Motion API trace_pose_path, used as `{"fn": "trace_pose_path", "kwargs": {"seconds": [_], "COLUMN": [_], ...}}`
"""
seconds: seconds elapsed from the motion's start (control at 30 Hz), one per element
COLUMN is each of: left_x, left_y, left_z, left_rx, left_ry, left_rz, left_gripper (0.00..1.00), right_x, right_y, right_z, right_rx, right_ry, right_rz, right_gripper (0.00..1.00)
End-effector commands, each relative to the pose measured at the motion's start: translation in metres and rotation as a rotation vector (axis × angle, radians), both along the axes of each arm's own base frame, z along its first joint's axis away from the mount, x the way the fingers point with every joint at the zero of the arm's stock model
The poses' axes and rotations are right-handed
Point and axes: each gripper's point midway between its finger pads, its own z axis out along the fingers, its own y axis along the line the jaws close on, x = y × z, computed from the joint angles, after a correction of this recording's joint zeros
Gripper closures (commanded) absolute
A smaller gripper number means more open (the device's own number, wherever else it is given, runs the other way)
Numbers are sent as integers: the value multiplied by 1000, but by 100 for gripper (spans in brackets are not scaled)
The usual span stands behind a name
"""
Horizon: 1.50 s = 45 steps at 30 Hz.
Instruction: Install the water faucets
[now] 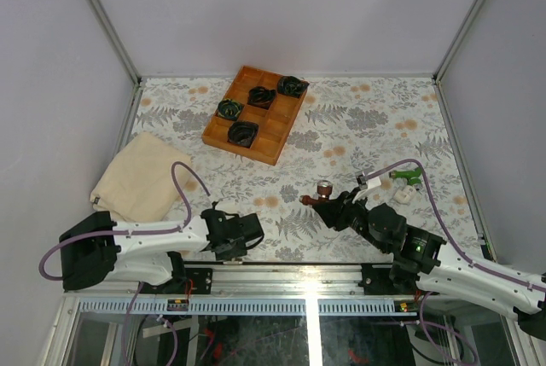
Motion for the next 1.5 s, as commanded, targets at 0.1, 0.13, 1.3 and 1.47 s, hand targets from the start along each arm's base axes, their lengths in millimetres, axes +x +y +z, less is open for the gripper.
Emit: {"fn": "trace_pose_path", "kwargs": {"seconds": [0.1, 0.13, 1.3, 1.47], "left_x": [-10, -7, 101, 74], "left_y": [3, 3, -88, -74], "left_z": [-3, -2, 52, 47], "left_rx": [49, 46, -155, -318], "left_ry": [45, 28, -336, -247], "left_rz": [-39, -34, -358, -221], "left_gripper": [77, 78, 28, 28], "right_x": [4, 4, 25, 24], "right_y": [1, 1, -18, -4], "right_z": [14, 14, -29, -34], "right_rx": [40, 38, -174, -202], "right_ry": [-33, -32, 23, 46], "right_rz": [-16, -14, -170, -121], "right_gripper": [94, 94, 95, 95]}}
